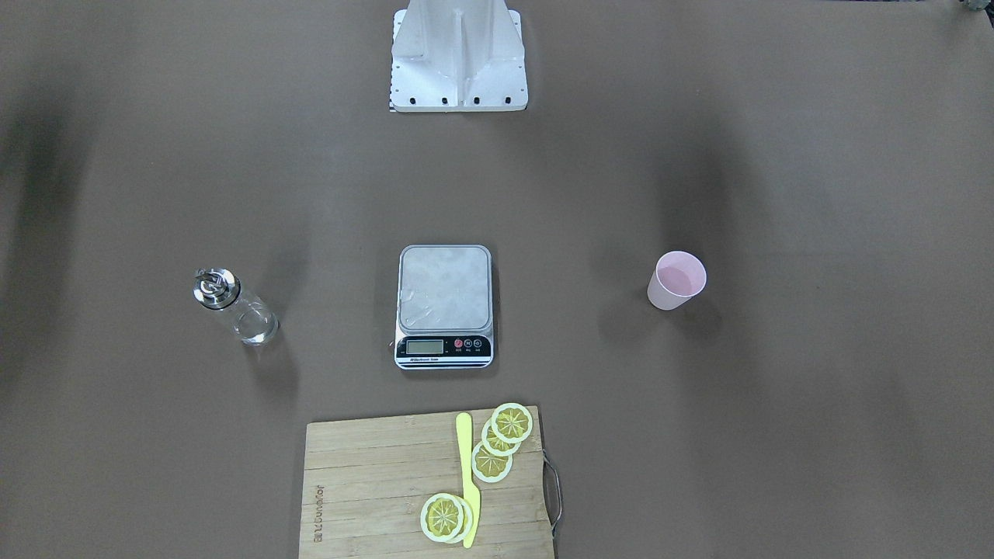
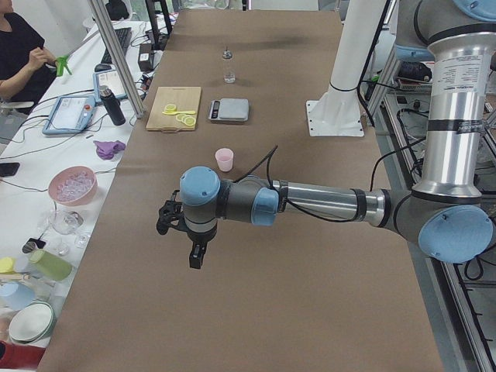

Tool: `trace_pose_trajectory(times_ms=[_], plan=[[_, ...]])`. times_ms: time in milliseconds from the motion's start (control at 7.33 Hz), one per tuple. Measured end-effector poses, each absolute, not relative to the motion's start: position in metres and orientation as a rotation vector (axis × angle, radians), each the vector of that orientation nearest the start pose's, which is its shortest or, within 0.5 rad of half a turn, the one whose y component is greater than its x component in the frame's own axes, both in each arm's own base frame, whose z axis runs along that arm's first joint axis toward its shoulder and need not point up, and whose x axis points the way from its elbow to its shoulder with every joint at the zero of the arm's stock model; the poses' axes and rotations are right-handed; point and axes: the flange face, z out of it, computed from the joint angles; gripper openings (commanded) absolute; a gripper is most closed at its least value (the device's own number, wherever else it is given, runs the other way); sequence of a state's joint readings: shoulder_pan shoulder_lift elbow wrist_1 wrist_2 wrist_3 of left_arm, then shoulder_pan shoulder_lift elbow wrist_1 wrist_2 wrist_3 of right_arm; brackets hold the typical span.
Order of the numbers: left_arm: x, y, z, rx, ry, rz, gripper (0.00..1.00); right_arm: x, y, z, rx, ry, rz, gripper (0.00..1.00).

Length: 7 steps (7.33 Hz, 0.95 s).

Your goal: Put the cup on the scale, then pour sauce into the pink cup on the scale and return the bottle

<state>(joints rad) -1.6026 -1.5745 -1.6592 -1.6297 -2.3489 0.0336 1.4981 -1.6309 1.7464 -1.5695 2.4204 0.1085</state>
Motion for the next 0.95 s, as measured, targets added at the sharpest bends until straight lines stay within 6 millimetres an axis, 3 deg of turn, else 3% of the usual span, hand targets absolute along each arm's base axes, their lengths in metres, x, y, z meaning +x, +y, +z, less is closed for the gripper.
trace_pose_trajectory(times_ms=[955], plan=[[-0.076, -0.502, 0.596, 0.158, 0.792, 0.008, 0.99, 0.022, -0.474, 0.595, 0.030, -0.857, -0.016, 1.00]])
